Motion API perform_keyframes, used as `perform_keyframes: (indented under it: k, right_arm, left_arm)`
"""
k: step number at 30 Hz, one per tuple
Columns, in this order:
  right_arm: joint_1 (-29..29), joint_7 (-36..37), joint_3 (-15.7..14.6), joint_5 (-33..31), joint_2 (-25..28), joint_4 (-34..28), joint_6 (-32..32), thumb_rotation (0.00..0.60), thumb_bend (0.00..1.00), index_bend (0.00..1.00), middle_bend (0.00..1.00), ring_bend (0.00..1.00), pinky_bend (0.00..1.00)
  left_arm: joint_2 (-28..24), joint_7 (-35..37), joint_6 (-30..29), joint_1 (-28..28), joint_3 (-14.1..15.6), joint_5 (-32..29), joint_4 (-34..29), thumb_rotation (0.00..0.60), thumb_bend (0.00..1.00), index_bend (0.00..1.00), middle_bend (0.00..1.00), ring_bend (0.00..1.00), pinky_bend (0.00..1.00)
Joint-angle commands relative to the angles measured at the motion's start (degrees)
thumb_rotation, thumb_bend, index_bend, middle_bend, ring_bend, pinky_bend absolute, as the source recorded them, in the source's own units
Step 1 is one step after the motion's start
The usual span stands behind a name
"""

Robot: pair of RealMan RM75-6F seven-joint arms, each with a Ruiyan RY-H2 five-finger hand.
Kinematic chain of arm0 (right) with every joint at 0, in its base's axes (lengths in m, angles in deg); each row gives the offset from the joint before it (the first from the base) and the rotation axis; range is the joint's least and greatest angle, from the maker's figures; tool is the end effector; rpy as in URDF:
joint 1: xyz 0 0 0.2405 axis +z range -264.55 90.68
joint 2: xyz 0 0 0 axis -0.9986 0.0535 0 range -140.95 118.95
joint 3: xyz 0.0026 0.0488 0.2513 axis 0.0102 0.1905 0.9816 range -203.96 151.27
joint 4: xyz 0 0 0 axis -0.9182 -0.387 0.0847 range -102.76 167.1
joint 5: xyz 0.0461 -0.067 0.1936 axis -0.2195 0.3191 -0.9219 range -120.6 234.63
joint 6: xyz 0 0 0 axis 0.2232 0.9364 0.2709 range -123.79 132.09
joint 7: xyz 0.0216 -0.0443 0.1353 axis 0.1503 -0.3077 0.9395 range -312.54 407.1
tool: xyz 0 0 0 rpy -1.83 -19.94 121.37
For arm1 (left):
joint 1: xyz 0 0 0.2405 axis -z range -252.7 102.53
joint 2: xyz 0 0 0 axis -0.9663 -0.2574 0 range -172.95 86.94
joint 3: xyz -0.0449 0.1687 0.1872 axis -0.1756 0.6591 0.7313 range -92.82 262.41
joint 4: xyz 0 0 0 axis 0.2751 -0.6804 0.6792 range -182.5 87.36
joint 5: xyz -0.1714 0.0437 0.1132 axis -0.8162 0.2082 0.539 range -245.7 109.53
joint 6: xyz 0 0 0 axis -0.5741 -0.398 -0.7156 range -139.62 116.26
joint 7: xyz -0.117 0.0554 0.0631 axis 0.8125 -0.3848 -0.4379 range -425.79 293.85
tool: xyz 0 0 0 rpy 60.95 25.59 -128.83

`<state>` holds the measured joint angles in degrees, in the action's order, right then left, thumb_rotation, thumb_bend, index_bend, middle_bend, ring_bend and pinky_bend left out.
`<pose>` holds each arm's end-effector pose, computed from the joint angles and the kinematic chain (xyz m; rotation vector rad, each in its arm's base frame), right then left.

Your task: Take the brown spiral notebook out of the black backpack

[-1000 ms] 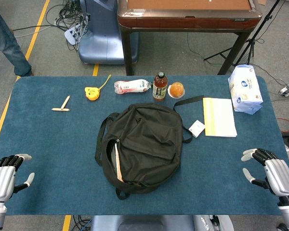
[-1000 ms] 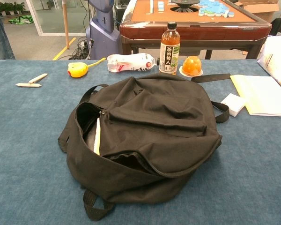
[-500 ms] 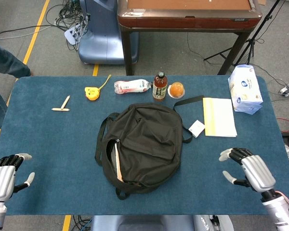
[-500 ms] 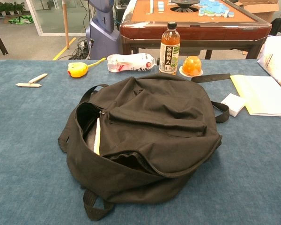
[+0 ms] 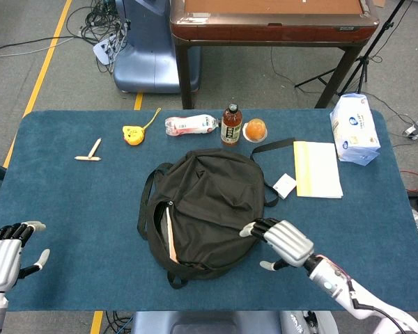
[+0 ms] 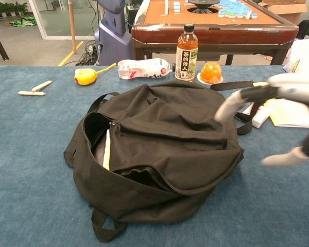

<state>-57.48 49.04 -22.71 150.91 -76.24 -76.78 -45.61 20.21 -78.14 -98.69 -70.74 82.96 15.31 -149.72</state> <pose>-0.1572 -0.2352 0.0524 2.1784 -1.1152 1.0219 -0.2851 0.1718 0.1538 -1.3690 -0.8796 -0.8380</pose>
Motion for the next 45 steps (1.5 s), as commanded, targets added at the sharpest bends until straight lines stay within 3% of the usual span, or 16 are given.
perform_keyframes:
  k: [1,8,14,17,21,29,38,41,45]
  right_arm:
    - [5.4,-5.6,2.7,-5.1,-5.5,1.5,6.0,0.6,0.19,0.26,0.21,0.13,0.28]
    - [11.0,-14.3,4.5,-13.1,-13.5,6.3,10.6,0.6,0.19,0.26,0.19,0.1,0.25]
    - [14.8,-19.5,4.4,-18.7,-16.8,8.4,13.0,0.6,0.19,0.26,0.23,0.09,0.23]
    - [15.7,-21.7,4.2,-20.1,-17.9,8.8,12.0,0.6,0.27,0.35,0.32,0.1,0.23]
    - [15.8,-22.4,4.1,-21.4,-19.1,9.8,9.8,0.6,0.45,0.52,0.47,0.2,0.23]
    - [14.9,-16.8,6.0,-23.1,-18.8,10.1,5.5,0.6,0.52,0.6,0.54,0.3,0.23]
    - [12.6,-6.7,11.7,-30.8,-20.5,10.2,-0.8,0.6,0.52,0.6,0.55,0.34,0.23]
    - [11.7,-5.5,12.9,-33.2,-22.0,10.7,-3.8,0.6,0.52,0.6,0.55,0.34,0.23]
    - [10.7,-4.2,14.2,-34.8,-23.7,10.9,-7.4,0.6,0.52,0.6,0.54,0.34,0.23]
  left_arm:
    - [-0.1,-0.1,0.0,0.0,-0.1,0.0,-0.1,0.6,0.27,0.33,0.3,0.25,0.2]
    - [-0.2,0.2,-0.1,-0.1,-0.3,0.2,-0.1,0.6,0.27,0.33,0.3,0.25,0.2]
    - [-0.5,0.7,0.1,-0.1,-0.5,0.0,0.0,0.6,0.27,0.33,0.3,0.25,0.2]
    - [-0.5,0.9,0.3,-0.1,-0.5,0.0,0.2,0.6,0.27,0.33,0.3,0.25,0.2]
    - [-0.6,1.4,0.4,-0.1,-0.5,0.1,0.3,0.6,0.27,0.33,0.3,0.25,0.2]
    - [-0.9,2.3,1.7,0.9,-0.9,0.7,0.8,0.6,0.27,0.33,0.3,0.25,0.2]
    - [-1.6,8.2,6.5,6.2,-2.1,5.5,2.0,0.6,0.27,0.36,0.31,0.26,0.2]
    - [-1.9,11.9,8.4,8.8,-2.1,8.9,3.0,0.6,0.27,0.41,0.36,0.31,0.21]
    - [-1.9,18.3,9.8,12.7,-1.4,15.9,5.0,0.6,0.27,0.51,0.5,0.43,0.37]
